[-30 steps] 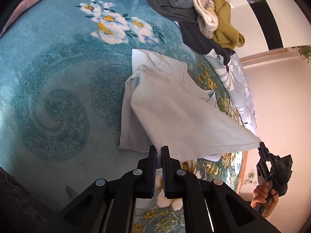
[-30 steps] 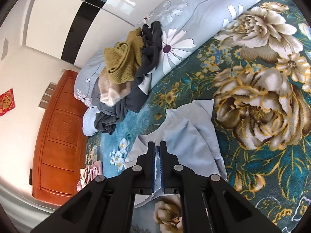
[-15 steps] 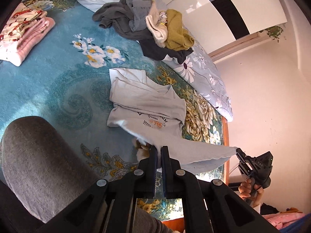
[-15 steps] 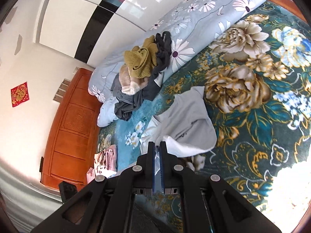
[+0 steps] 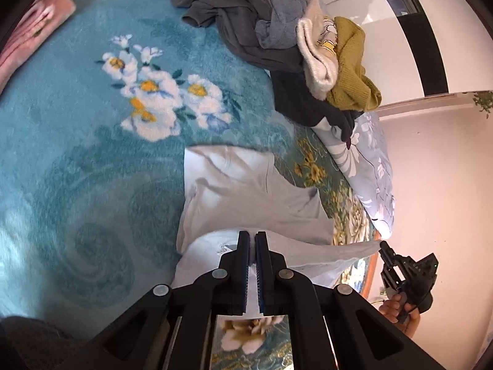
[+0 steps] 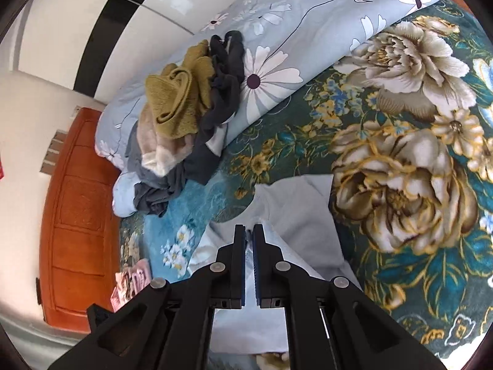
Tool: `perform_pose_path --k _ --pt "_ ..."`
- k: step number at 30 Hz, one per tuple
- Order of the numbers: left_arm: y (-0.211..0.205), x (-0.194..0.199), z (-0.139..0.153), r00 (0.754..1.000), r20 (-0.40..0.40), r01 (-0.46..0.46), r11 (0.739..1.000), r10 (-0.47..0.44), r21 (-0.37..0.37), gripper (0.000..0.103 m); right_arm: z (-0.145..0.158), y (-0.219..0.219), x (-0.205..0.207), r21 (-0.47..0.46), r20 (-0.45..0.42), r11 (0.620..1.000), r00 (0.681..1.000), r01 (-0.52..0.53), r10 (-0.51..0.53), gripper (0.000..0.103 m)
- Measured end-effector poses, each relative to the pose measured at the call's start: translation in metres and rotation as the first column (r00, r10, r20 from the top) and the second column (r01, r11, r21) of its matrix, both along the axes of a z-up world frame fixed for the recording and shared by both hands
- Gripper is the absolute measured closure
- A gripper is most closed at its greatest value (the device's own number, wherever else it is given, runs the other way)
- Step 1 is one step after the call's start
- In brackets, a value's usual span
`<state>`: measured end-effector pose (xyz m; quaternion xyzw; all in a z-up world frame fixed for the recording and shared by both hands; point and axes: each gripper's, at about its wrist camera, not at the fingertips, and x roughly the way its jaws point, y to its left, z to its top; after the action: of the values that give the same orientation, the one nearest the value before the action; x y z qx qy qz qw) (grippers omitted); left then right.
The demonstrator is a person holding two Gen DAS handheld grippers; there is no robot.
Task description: Fold clothes
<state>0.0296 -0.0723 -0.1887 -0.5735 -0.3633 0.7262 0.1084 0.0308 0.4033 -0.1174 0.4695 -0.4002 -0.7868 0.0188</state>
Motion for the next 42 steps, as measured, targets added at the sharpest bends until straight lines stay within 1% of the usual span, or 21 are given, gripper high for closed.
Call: perform_pose_path --k 2,6,10,14,16,18,19,20,21,22,24,25,26,27,30,31,32,35,37,39,42 --pt "0.001 -0.02 -0.004 1.0 -0.004 -0.005 0.999 0.005 -0.035 0.098 -0.01 0.002 -0.021 -0.001 0.023 0.999 0.999 0.035 -0.035 0.099" --pt "-0.008 -0.047 -0.017 0.998 0.025 -0.053 0.998 0.054 -0.037 0.098 -0.029 0.001 -0.05 -0.002 0.062 0.996 0.994 0.094 -0.094 0.099" --pt "-0.016 -0.064 -0.027 0.996 0.035 -0.081 0.996 0.082 -0.03 0.098 -0.048 0.001 -0.06 -0.025 0.09 0.991 0.988 0.129 -0.127 0.099" --pt "-0.024 -0.072 -0.028 0.993 0.02 -0.112 0.993 0.113 -0.042 0.098 -0.06 0.006 -0.063 -0.051 0.108 0.985 0.981 0.165 -0.159 0.097" --pt "-0.03 -0.069 -0.029 0.99 0.023 -0.139 0.99 0.139 -0.012 0.097 -0.062 0.009 -0.064 -0.085 0.095 0.98 0.981 0.18 -0.172 0.096" --pt "-0.036 -0.066 -0.03 0.986 0.027 -0.166 0.986 0.166 0.018 0.097 -0.059 0.012 -0.064 -0.088 0.071 0.977 0.98 0.192 -0.186 0.096" --pt "-0.035 -0.06 -0.032 0.986 0.026 -0.164 0.986 0.163 0.028 0.097 -0.056 0.014 -0.064 -0.08 0.06 0.977 0.98 0.196 -0.192 0.091" --pt "-0.035 -0.053 -0.034 0.987 0.024 -0.162 0.986 0.161 0.039 0.095 -0.053 0.016 -0.064 -0.072 0.053 0.977 0.979 0.199 -0.196 0.078" --pt "-0.034 -0.046 -0.036 0.987 0.023 -0.159 0.986 0.158 0.049 0.094 -0.051 0.017 -0.062 -0.069 0.048 0.977 0.979 0.2 -0.197 0.073" --pt "-0.031 -0.036 -0.04 0.989 0.028 -0.147 0.988 0.146 0.042 0.091 -0.051 0.017 -0.058 -0.076 0.041 0.978 0.98 0.195 -0.193 0.068" --pt "-0.023 -0.016 -0.052 0.992 0.051 -0.118 0.993 0.117 0.014 0.086 -0.056 0.015 -0.046 -0.098 0.041 0.982 0.986 0.164 -0.161 0.067" --pt "-0.02 -0.005 -0.061 0.991 0.081 -0.109 0.994 0.109 0.001 0.085 -0.061 0.013 -0.035 -0.09 0.054 0.985 0.988 0.148 -0.143 0.067" --pt "-0.017 0.005 -0.069 0.989 0.111 -0.101 0.995 0.102 -0.011 0.085 -0.066 0.011 -0.023 -0.072 0.071 0.988 0.989 0.133 -0.128 0.067" --pt "-0.015 0.016 -0.077 0.984 0.14 -0.112 0.994 0.112 -0.008 0.085 -0.072 0.009 -0.01 -0.054 0.089 0.992 0.99 0.118 -0.113 0.067" --pt "0.004 0.039 -0.086 0.983 0.168 -0.07 0.997 0.074 -0.033 0.081 -0.089 0.008 0.036 0.029 0.158 0.994 0.982 0.103 -0.106 0.067" --pt "0.011 0.047 -0.089 0.982 0.177 -0.055 0.998 0.062 -0.04 0.079 -0.095 0.008 0.052 0.034 0.182 0.994 0.977 0.103 -0.107 0.067" --pt "0.017 0.055 -0.092 0.981 0.187 -0.041 0.998 0.049 -0.048 0.075 -0.102 0.009 0.067 0.018 0.199 0.994 0.974 0.106 -0.107 0.067" --pt "0.035 0.058 -0.095 0.981 0.194 0.019 0.995 0.0 -0.096 0.063 -0.119 0.009 0.106 -0.036 0.228 0.99 0.966 0.135 -0.123 0.067" --pt "0.041 0.057 -0.096 0.983 0.184 0.042 0.99 -0.016 -0.138 0.06 -0.131 0.009 0.124 -0.061 0.243 0.984 0.958 0.17 -0.15 0.067" --pt "0.045 0.057 -0.102 0.979 0.204 0.059 0.985 -0.025 -0.164 0.06 -0.141 0.008 0.135 -0.113 0.237 0.968 0.952 0.223 -0.192 0.067" --pt "0.045 0.06 -0.104 0.981 0.195 0.027 0.989 0.001 -0.145 0.062 -0.148 0.009 0.14 -0.166 0.201 0.941 0.945 0.294 -0.259 0.067"
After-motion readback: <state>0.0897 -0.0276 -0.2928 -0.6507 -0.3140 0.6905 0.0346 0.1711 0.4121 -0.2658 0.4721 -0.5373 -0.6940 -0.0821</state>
